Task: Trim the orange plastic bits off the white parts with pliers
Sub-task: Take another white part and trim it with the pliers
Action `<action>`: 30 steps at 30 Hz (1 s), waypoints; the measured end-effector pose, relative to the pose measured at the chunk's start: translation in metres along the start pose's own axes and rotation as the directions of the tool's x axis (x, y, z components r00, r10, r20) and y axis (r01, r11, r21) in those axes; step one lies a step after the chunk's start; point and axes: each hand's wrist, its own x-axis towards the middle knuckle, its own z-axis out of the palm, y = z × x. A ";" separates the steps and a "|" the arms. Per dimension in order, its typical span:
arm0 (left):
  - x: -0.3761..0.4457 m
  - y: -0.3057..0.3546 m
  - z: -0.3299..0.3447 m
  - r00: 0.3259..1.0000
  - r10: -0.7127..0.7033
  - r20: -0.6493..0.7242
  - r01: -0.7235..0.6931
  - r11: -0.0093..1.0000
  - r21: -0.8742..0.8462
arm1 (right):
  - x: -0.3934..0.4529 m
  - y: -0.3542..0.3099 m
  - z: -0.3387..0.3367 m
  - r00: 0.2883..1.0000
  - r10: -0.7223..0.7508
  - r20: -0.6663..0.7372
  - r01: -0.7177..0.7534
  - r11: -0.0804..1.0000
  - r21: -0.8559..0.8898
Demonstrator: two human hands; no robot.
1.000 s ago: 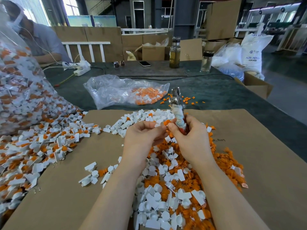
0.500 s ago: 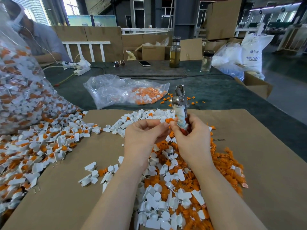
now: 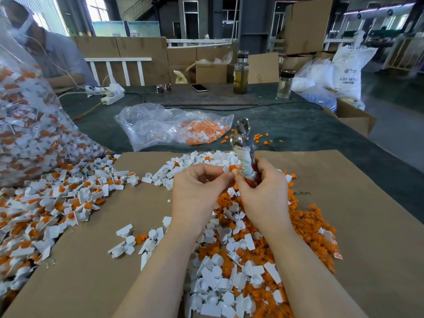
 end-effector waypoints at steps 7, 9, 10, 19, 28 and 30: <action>0.001 -0.001 0.002 0.999 -0.011 -0.042 0.013 0.999 0.046 | 0.003 0.000 -0.003 0.994 0.029 0.101 -0.026 0.999 -0.032; 0.002 -0.002 0.001 0.998 -0.009 -0.059 0.013 0.998 0.060 | 0.003 0.000 -0.003 0.987 0.038 0.153 -0.035 0.999 -0.019; 0.002 -0.003 0.001 0.998 -0.004 -0.067 0.009 0.997 0.072 | 0.004 0.000 -0.004 0.983 0.040 0.179 -0.037 0.999 -0.019; 0.011 -0.007 -0.008 0.996 0.049 -0.078 -0.043 0.996 0.077 | 0.007 -0.001 -0.019 0.886 0.146 0.441 -0.199 0.977 0.077; 0.015 -0.008 -0.017 0.991 0.127 -0.052 -0.129 0.990 -0.048 | 0.010 -0.004 -0.031 0.755 0.153 0.637 -0.194 0.981 -0.005; 0.016 -0.008 -0.018 0.990 0.139 -0.037 -0.141 0.988 -0.068 | 0.010 -0.005 -0.032 0.739 0.145 0.658 -0.168 0.985 -0.028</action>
